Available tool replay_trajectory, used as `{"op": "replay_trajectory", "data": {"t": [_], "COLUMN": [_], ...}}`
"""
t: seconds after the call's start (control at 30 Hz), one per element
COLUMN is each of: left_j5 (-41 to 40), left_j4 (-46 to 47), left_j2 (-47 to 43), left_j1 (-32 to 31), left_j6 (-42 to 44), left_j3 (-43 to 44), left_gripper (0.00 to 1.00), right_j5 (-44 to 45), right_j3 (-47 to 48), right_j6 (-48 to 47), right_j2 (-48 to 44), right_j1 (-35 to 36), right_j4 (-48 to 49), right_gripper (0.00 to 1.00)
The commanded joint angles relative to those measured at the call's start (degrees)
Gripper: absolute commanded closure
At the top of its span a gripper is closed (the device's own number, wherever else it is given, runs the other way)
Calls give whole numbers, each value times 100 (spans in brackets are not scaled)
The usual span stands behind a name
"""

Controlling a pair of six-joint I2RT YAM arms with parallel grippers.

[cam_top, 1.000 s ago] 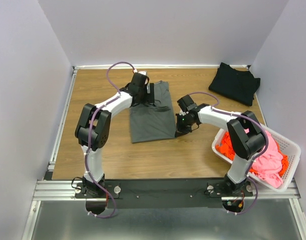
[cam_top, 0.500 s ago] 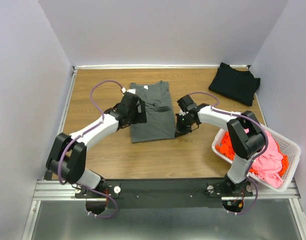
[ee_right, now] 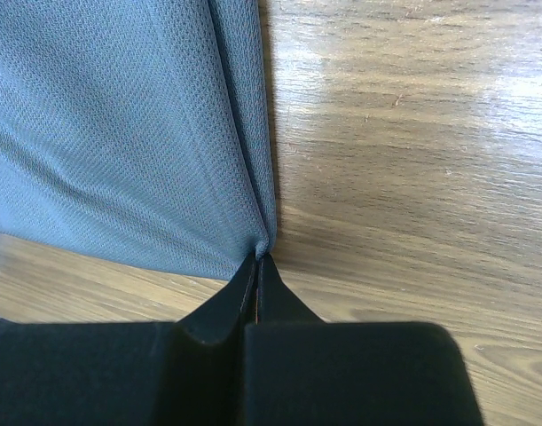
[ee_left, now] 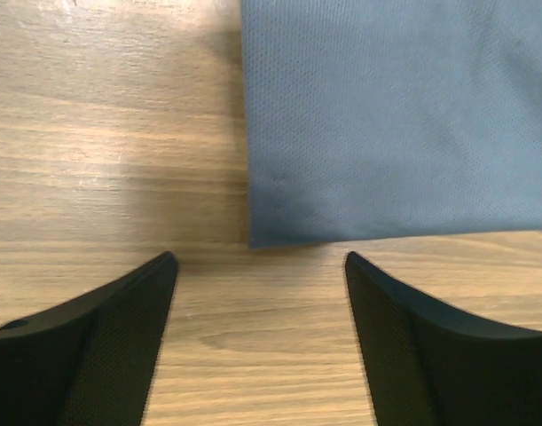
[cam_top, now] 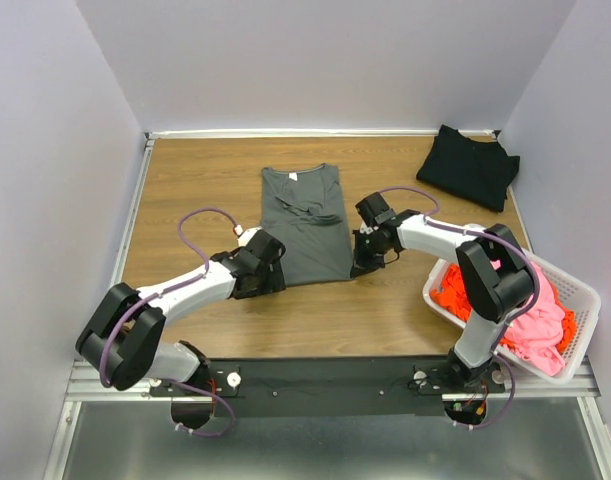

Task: Fold and stack the t-shirts
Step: Fold the tshirt

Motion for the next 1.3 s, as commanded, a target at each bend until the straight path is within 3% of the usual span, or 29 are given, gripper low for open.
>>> {"op": "replay_trajectory", "data": {"t": [0.0,0.47,1.13,1.23,1.27], "left_j5": [-299,-387,-317,-308,-317], "left_j4": [106,387,493,484,493], "left_j2": [-20,68,393,490,508], "left_j1": [-38,-38,-38,-38,-38], "left_j6": [-354,-512,-415,-354,-345], "left_j3": [56,-101,-102,-49,-40], "left_gripper": [21,43,66,74,81], "right_j5": [413,386,369,369,377], "right_j3": [-246,-228,-184,-167,-167], "right_j6": [-72,-89,-37,-28,-37], "right_j2": [55,20,38,29,20], "right_j1": [55,55,55,55,55], "right_j4": [-427,-427,-436,-436,-436], "right_gripper": [96,96,96,96,96]}}
